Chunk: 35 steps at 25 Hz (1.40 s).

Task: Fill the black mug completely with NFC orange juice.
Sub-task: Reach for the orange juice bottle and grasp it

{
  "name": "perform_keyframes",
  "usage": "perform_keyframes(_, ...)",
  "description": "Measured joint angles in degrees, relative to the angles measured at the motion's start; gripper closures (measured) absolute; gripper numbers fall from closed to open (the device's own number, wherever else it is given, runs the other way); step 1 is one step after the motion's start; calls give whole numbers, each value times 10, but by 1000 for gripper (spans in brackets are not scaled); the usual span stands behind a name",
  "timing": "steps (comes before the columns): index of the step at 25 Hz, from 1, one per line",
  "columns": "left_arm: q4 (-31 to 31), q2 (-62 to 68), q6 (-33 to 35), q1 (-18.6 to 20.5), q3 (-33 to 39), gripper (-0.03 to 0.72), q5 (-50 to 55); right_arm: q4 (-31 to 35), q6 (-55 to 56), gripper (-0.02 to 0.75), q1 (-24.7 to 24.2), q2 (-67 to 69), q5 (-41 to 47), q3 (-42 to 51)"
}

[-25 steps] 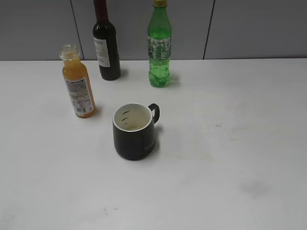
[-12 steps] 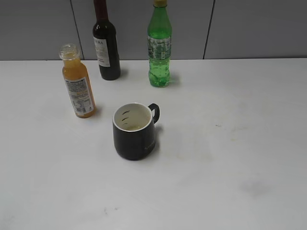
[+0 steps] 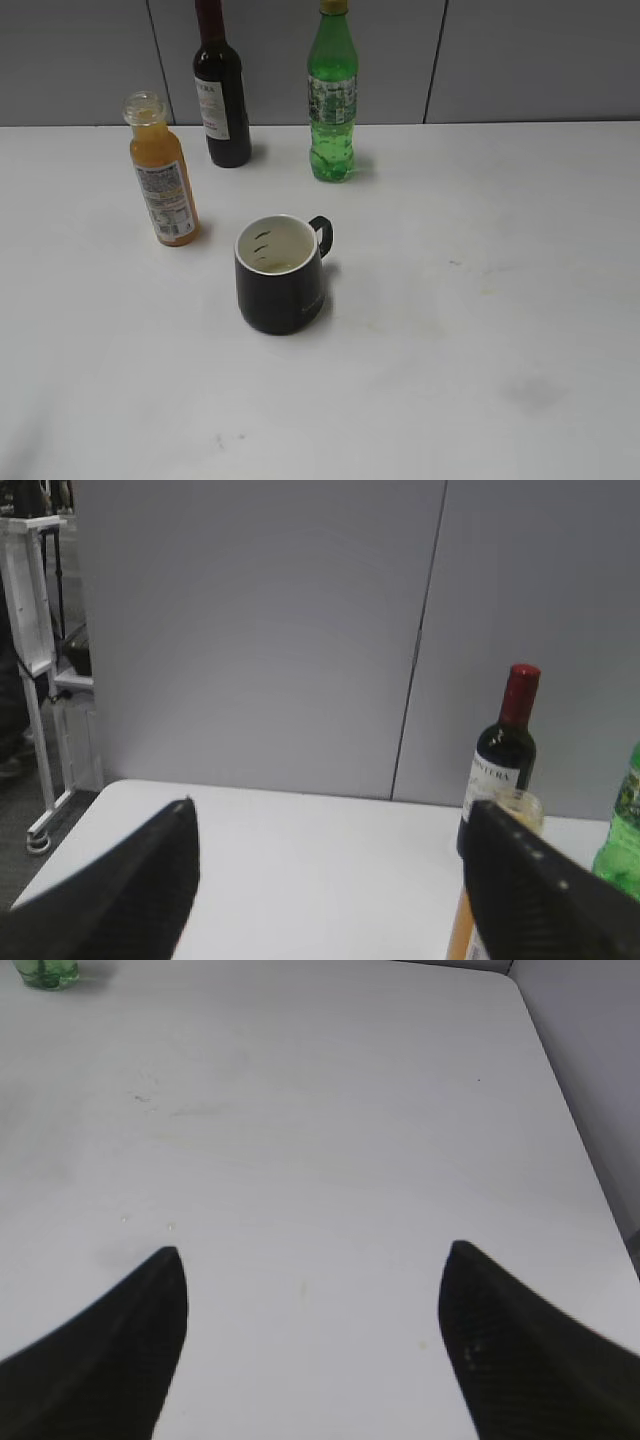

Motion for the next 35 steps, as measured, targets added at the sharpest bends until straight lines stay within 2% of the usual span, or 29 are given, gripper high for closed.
perform_keyframes(7, -9, 180, 0, -6, 79, 60, -250, 0, -1, 144, 0, 0, 0, 0)
perform_keyframes(17, 34, 484, -1, -90, 99, 78, -566, 0, -2, 144, 0, 0, 0, 0)
perform_keyframes(20, 60, 579, -8, -107, 98, 78, -632, 0, -2, 144, 0, 0, 0, 0)
perform_keyframes(25, 82, 717, -21, -122, 72, 78, -702, 0, -2, 144, 0, 0, 0, 0)
perform_keyframes(35, 114, 866, -24, -125, -63, 78, -709, 0, -2, 144, 0, 0, 0, 0)
